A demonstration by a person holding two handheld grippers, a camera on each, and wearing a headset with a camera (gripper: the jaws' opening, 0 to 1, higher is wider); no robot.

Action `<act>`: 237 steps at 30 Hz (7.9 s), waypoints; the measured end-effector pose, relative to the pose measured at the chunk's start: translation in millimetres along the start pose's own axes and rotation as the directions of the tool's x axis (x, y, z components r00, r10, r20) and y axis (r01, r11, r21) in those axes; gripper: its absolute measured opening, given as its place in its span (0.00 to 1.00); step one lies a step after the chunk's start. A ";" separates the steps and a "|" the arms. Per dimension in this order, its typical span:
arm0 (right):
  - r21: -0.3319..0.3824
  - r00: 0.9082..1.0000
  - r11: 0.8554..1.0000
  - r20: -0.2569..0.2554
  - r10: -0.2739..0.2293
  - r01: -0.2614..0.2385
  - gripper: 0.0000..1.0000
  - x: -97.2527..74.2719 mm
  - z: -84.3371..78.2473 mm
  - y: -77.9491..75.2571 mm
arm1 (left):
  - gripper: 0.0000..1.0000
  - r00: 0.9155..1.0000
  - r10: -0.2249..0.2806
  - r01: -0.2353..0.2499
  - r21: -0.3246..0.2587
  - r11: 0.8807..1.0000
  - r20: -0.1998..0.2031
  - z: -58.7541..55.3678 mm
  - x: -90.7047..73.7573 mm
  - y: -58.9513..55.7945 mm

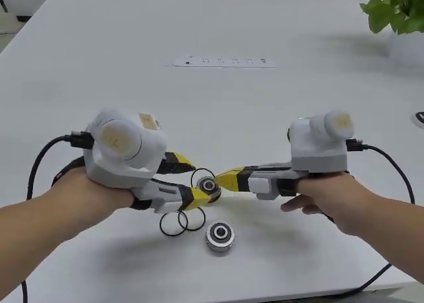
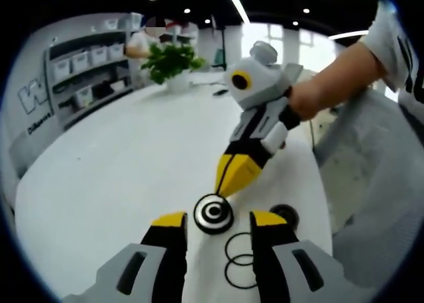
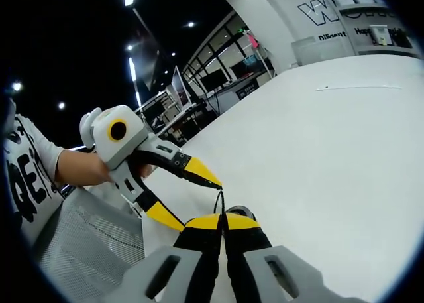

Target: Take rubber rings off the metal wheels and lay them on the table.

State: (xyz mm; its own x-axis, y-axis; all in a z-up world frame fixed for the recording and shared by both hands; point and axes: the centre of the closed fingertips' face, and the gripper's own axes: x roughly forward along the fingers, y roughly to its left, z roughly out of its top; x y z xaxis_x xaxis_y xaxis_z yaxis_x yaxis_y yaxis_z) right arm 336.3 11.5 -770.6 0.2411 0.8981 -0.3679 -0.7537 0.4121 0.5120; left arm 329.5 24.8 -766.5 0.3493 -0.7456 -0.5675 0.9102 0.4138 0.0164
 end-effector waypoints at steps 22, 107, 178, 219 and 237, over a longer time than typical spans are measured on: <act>0.016 0.998 0.998 0.003 0.056 -0.056 0.00 8.2 7.5 14.3 | 0.57 0.998 -0.017 0.016 0.018 1.000 0.068 4.5 -34.3 -12.9; -0.192 0.998 0.981 -0.041 -0.042 0.033 0.27 16.4 16.8 17.0 | 0.68 0.997 0.033 -0.032 -0.012 0.999 0.074 -2.4 -57.0 -0.2; -0.340 0.981 0.938 -0.152 -0.122 0.064 0.16 7.6 -30.6 -20.7 | 0.45 0.997 -0.074 0.074 -0.001 0.997 -0.012 -6.5 13.6 3.9; -0.341 0.982 0.936 -0.130 -0.135 0.084 0.07 5.7 -33.1 -24.3 | 0.16 0.997 -0.039 0.042 0.044 0.998 -0.063 -8.5 34.0 1.3; -0.189 0.984 0.973 -0.093 -0.152 0.132 0.00 1.0 -26.3 -30.3 | 0.13 0.998 0.014 -0.010 0.076 0.997 -0.055 -10.6 27.5 2.3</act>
State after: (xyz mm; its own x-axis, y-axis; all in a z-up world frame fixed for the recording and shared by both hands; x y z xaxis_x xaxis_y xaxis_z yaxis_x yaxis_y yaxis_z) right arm 343.3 -4.1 -806.8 0.2949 0.8068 -0.5121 -0.8170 0.4908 0.3028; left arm 338.8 10.8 -790.9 0.3495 -0.7095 -0.6119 0.9208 0.3807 0.0846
